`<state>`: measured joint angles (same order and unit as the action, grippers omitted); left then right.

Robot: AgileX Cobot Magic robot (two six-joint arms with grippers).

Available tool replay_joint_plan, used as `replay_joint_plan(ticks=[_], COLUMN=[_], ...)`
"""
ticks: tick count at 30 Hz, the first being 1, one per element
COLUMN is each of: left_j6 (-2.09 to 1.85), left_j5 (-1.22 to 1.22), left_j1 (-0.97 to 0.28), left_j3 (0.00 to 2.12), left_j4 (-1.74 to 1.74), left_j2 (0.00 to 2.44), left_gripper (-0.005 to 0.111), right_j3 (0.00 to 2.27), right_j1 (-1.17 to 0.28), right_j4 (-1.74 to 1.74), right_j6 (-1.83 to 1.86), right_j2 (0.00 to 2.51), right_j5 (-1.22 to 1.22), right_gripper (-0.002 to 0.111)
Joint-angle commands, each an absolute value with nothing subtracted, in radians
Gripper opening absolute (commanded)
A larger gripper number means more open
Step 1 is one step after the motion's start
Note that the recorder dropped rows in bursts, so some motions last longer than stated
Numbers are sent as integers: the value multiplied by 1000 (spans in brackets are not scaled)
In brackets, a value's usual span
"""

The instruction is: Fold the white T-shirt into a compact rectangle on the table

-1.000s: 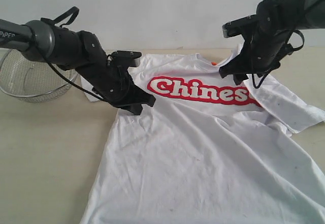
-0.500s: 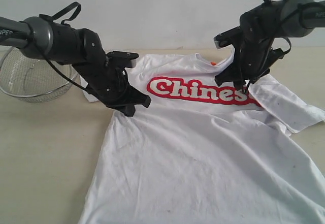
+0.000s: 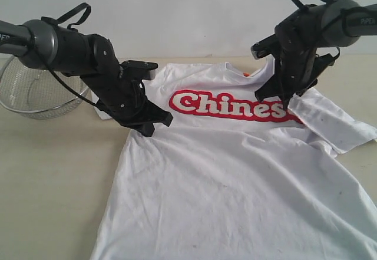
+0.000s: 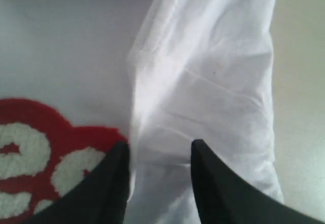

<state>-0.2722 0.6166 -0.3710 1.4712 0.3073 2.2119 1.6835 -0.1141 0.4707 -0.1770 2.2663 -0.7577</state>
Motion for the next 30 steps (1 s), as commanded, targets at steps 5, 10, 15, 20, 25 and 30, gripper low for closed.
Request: replay_joint_plan(ticks=[5,10,15,20,25,30], left_j6=[-258,-258,-258,-258,-258,-258], left_j5=[669,663,663,672,677,683], left_j1=[-365,-365,-365,-365,-365,-365], left_j3=[1446,1446,1446,1446,1446,1446], left_j4=[265,265,265,265,265,268], left_j2=[2240,2240,2240,2240,2240,2240], left_gripper=[5,5,5,5,5,5], right_j3=[1688,1688,1734,1852,1961,2027], right_j1=[-113,-113,-111,-98,-76,-67], right_j4=[487,545,629,673,699,709], right_j6=[-181,-165,-200,-202,-204,-204], right_j2=[2296,2275,2263,2296,2349,2391], right_j5=[-810,-810,-813,-839,-902,-904], right_gripper=[9,0,0,0,0,0])
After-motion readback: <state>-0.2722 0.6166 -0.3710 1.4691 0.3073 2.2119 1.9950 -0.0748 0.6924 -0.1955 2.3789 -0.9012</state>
